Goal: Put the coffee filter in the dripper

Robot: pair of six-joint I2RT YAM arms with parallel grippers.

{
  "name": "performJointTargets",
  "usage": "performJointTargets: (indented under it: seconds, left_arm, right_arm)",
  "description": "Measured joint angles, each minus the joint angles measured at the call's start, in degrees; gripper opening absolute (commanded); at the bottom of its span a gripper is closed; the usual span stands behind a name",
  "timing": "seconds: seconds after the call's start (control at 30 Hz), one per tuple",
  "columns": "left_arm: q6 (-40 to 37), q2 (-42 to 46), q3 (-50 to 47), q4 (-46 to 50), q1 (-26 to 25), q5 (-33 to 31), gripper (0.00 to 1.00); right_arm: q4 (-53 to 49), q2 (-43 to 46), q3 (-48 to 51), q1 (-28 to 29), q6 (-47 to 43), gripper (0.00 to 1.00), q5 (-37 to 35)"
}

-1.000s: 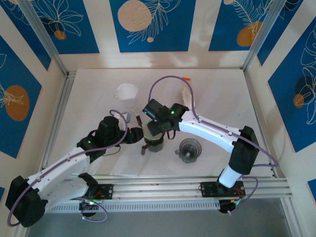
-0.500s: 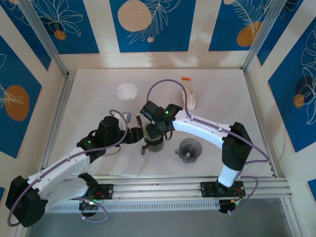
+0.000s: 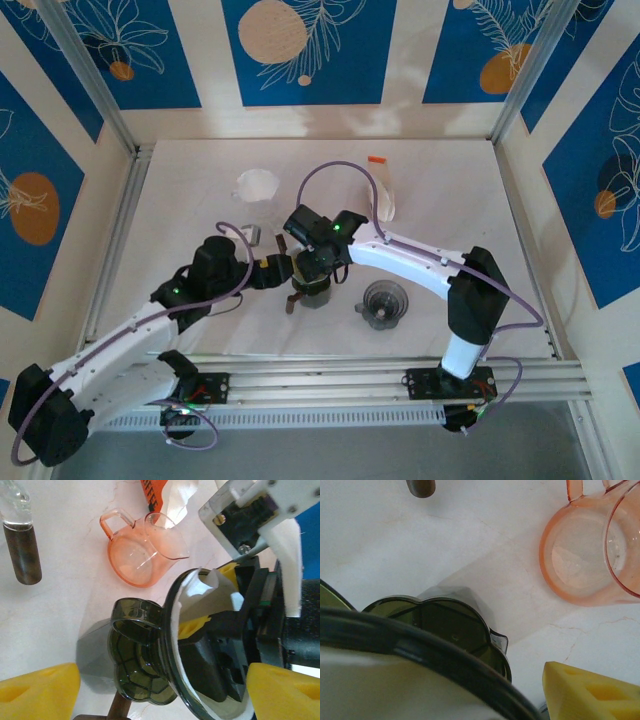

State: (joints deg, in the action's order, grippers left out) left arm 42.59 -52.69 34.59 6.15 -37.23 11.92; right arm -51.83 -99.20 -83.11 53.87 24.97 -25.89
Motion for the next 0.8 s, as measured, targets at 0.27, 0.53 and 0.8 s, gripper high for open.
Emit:
performJointTargets:
  seconds: [0.27,0.53,0.8]
  left_arm:
    - [-0.07,-1.88,-0.37,0.11,0.00,-0.98,0.78]
    - [-0.17,-1.95,-0.39,0.26,0.00,-1.49,0.67]
    - [-0.02,-3.17,-0.44,-0.11,0.00,-1.44,0.62]
  right_arm:
    - [0.00,-0.02,0.00,0.00,0.02,0.66,0.00]
    - [0.00,0.15,0.00,0.00,0.17,0.66,-0.22]
    - [-0.04,3.32,0.00,0.04,0.24,0.66,-1.16]
